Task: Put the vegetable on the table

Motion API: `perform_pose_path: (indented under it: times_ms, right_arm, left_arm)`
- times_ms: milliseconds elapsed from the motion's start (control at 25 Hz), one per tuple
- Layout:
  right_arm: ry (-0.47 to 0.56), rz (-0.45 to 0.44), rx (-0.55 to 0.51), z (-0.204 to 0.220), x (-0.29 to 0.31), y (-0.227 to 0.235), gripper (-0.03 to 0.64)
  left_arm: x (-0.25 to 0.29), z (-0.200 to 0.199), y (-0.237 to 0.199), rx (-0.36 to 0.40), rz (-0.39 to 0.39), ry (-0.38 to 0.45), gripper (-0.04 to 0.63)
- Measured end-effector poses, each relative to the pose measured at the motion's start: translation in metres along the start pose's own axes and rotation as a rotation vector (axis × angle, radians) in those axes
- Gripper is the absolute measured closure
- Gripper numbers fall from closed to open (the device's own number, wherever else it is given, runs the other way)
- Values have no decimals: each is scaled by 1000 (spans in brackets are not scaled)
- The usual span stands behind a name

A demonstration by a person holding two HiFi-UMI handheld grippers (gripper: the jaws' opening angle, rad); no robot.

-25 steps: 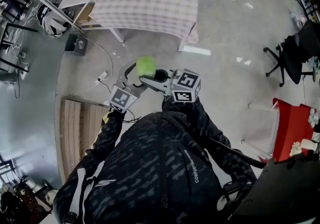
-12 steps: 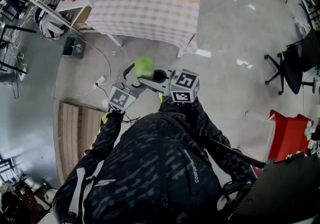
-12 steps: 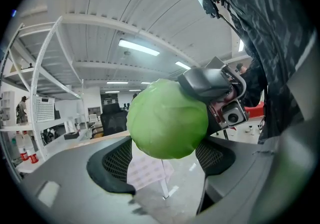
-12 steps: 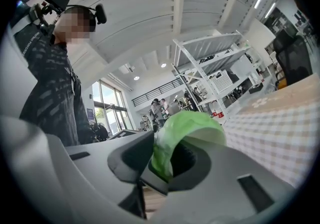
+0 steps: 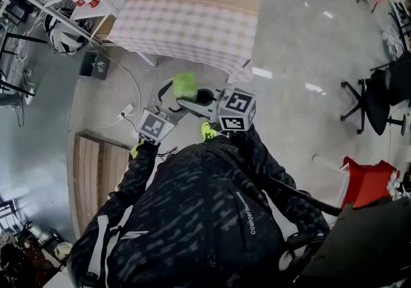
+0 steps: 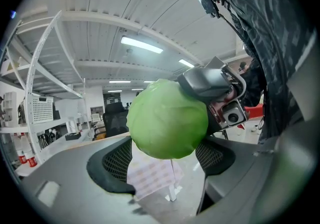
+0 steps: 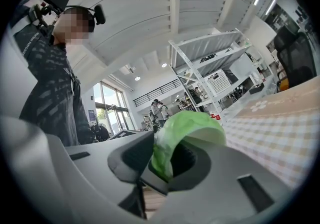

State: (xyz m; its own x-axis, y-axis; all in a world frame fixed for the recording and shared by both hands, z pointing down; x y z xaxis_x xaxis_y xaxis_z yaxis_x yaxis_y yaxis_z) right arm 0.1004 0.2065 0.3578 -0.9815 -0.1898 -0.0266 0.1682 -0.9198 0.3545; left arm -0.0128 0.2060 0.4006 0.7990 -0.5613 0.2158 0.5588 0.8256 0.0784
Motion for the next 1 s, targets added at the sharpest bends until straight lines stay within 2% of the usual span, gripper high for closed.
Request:
perform_pose_path:
  times_ms: [320, 680, 1000]
  right_arm:
    - [-8, -16, -3, -14, 6, 41, 534]
    - [4, 9, 21, -14, 13, 72, 534]
    - [7, 39, 35, -20, 32, 112, 534]
  left_arm:
    - [26, -3, -33, 8, -22, -6, 213]
    - [44, 5, -59, 4, 1, -8, 213]
    - [62, 11, -101, 3, 28, -13, 213]
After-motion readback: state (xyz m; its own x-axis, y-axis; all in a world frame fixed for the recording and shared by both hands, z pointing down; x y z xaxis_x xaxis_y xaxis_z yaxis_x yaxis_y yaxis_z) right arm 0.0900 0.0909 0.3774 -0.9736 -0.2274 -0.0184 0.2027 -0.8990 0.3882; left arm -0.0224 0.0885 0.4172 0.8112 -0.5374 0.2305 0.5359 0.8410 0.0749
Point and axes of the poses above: the fingertips, and each gripper's own axes: x forward along the fingers, y to its right, z out of its underside, the point moved 8 cm from there along -x, backward along the fingers, and after that the axes turned 4 degrees about -x, right-handed, at the moved point
